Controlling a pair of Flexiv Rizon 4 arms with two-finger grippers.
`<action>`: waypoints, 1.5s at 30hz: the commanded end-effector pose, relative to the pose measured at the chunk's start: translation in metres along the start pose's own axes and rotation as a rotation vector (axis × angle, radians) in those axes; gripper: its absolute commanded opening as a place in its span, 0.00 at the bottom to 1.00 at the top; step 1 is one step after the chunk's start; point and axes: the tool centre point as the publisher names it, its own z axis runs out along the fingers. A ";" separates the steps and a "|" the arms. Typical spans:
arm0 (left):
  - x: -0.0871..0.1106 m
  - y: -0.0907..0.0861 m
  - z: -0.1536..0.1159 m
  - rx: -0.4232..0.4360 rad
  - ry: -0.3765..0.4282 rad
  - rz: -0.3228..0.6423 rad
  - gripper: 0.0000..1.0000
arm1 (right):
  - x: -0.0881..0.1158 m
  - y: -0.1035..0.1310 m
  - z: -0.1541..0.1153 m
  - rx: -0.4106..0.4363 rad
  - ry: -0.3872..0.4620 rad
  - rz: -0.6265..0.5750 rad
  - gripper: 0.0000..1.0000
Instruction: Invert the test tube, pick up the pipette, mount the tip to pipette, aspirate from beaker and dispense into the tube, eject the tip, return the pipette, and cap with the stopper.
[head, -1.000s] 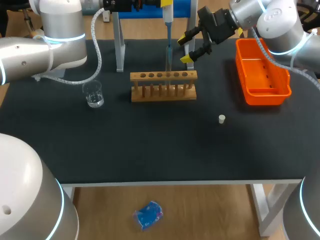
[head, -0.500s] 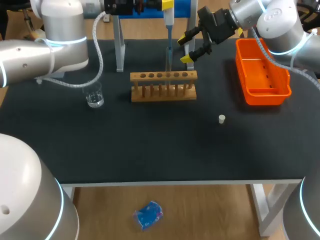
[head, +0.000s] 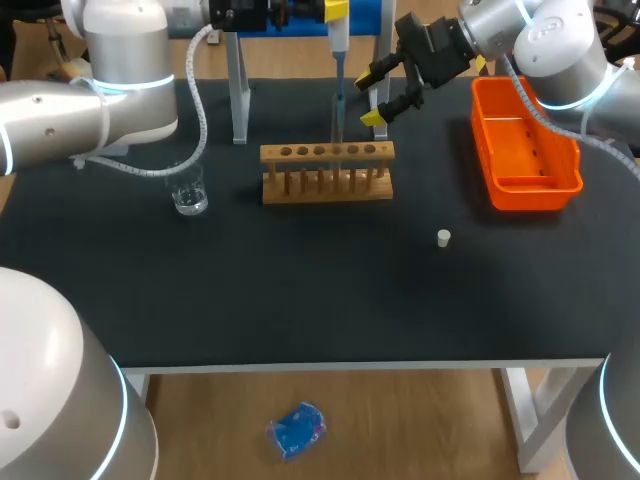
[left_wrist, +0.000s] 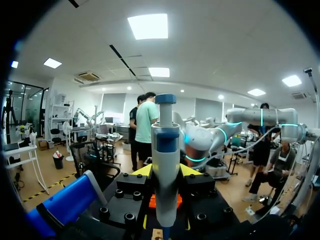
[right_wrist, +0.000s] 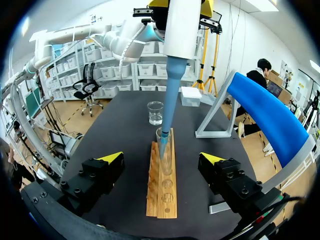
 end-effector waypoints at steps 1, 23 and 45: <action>0.004 -0.003 0.000 -0.003 -0.006 0.002 0.00 | -0.001 0.000 -0.001 0.001 0.004 -0.001 1.00; 0.008 0.001 0.002 0.004 -0.010 0.010 0.00 | -0.001 0.000 -0.001 0.001 0.004 -0.001 1.00; 0.006 0.000 -0.001 0.000 -0.021 0.018 0.00 | -0.001 0.000 -0.001 0.001 0.004 -0.001 1.00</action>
